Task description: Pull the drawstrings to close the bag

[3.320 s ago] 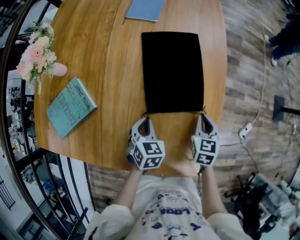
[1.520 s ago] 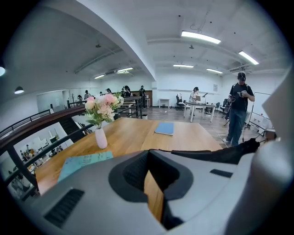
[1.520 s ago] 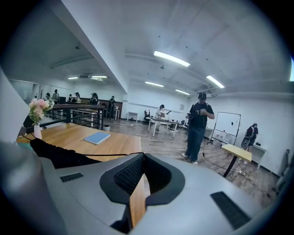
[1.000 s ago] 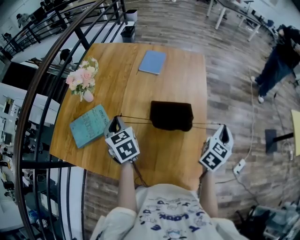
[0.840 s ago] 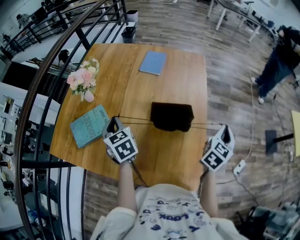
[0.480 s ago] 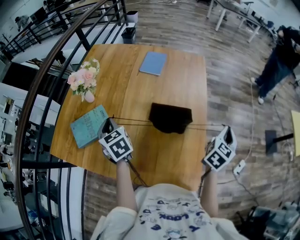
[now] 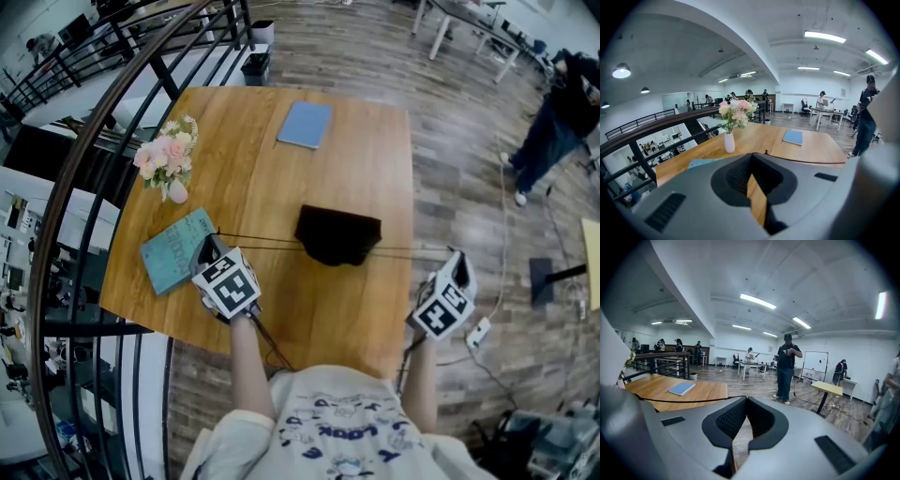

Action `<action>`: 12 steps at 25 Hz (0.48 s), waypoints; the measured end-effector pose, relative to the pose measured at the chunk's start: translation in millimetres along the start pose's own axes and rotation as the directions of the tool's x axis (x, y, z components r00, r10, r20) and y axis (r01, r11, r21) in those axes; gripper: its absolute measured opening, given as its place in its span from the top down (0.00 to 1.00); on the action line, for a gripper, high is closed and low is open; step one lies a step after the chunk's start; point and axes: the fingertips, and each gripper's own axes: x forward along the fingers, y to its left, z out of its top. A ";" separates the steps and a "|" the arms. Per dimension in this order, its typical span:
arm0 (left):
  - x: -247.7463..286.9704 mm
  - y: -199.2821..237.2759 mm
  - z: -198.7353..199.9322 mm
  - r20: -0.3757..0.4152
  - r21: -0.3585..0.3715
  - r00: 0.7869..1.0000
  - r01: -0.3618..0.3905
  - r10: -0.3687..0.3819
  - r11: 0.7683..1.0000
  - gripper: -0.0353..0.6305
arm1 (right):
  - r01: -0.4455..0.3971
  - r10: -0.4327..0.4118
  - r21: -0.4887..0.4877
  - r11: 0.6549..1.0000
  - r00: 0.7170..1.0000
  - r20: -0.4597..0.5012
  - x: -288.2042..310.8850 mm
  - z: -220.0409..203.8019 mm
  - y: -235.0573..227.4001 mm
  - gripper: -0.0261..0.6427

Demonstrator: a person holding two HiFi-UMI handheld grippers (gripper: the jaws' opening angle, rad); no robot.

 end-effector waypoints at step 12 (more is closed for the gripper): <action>-2.7 -8.2 0.4 0.019 -0.027 0.998 0.056 -0.055 0.998 0.94 | -0.013 0.014 0.021 1.000 0.999 -0.049 4.2 -9.8 4.4 0.95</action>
